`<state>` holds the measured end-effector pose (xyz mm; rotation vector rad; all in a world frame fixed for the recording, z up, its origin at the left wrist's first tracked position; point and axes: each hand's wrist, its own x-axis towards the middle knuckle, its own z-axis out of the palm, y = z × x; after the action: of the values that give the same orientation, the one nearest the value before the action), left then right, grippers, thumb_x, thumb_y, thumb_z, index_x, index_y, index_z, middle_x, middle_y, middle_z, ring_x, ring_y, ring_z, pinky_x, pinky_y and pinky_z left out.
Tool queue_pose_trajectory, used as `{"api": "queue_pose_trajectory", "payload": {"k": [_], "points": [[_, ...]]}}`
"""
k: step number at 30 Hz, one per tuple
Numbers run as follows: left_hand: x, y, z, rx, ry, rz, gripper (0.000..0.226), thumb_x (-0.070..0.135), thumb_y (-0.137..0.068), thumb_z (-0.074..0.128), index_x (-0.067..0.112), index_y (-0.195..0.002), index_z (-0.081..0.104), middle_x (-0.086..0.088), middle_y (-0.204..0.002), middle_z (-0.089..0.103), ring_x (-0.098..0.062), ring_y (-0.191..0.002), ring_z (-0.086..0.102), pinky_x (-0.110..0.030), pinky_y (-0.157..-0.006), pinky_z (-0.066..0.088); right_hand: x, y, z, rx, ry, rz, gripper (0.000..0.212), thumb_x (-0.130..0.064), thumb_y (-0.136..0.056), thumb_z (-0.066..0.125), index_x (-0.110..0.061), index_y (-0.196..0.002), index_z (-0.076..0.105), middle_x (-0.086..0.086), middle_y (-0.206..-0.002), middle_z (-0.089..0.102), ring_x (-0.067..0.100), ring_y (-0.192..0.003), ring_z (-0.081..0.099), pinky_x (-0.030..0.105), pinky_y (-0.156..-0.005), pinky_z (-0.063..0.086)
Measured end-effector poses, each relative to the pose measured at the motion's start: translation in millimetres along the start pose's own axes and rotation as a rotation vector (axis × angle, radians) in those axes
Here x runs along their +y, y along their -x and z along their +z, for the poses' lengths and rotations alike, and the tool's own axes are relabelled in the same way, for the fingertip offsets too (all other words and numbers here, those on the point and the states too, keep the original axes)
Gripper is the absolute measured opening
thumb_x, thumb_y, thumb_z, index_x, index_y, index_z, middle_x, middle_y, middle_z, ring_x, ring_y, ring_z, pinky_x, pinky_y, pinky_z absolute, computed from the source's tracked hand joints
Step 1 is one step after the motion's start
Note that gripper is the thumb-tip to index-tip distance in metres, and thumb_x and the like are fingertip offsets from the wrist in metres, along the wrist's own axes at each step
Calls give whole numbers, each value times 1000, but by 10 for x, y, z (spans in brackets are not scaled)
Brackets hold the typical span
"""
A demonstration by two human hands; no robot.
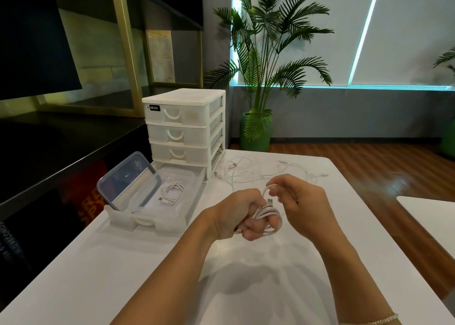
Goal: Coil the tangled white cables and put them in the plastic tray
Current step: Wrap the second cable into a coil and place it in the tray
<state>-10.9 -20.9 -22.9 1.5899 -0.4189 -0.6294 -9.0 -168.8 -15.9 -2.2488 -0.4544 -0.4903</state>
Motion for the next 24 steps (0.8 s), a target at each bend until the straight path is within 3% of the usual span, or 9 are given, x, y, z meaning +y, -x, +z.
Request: {"api": "queue_pose_trajectory", "payload": {"k": [4,8,13,17,19,21,24], "points": [[-4,24,5,-24,37,83,12,12,-64,37,8,-69,47,8,-41,37,-7,-37,33,-17,-42,30,-54,16,114,-44,-349,200,18,-23,-95,47,-31,-82,55,-12,-79,62,7,-73,60,19,-70,49],[-11,-5,71,69,-41,95,4,8,-61,43,8,-63,46,1,-49,42,-12,-48,40,-26,-54,31,-67,14,169,37,-394,302,13,-27,-95,46,-31,-86,54,-11,-85,59,10,-76,59,22,-67,50],[-8,-83,167,240,-189,87,4,11,-84,48,14,-83,51,-2,-75,53,-14,-74,48,-31,-77,41,-56,-12,132,220,-342,385,9,-28,-96,44,-26,-98,53,-6,-99,56,13,-82,58,31,-71,54],[-16,-159,288,323,-291,124,11,11,-94,44,21,-91,48,1,-83,54,-14,-78,51,-32,-80,45,-3,-37,105,301,-330,453,8,-27,-96,45,-26,-98,53,-2,-104,59,20,-92,59,38,-79,55],[-29,-195,344,429,-459,177,6,18,-95,45,22,-100,44,1,-92,55,-14,-81,53,-27,-78,48,34,-64,92,309,-372,514,9,-27,-96,45,-26,-99,54,2,-107,61,22,-90,60,36,-68,56],[-63,-213,392,534,-645,258,13,24,-97,45,23,-109,40,2,-98,56,-13,-79,54,-18,-70,46,77,-85,77,297,-427,576,10,-28,-96,46,-26,-100,55,4,-107,62,23,-81,60,27,-51,48],[-98,-209,417,610,-796,392,26,26,-97,45,20,-121,37,-1,-102,58,-14,-76,55,-12,-68,45,117,-101,37,252,-498,642,17,-26,-96,45,-21,-106,57,9,-104,62,19,-65,54,24,-45,40]]}}
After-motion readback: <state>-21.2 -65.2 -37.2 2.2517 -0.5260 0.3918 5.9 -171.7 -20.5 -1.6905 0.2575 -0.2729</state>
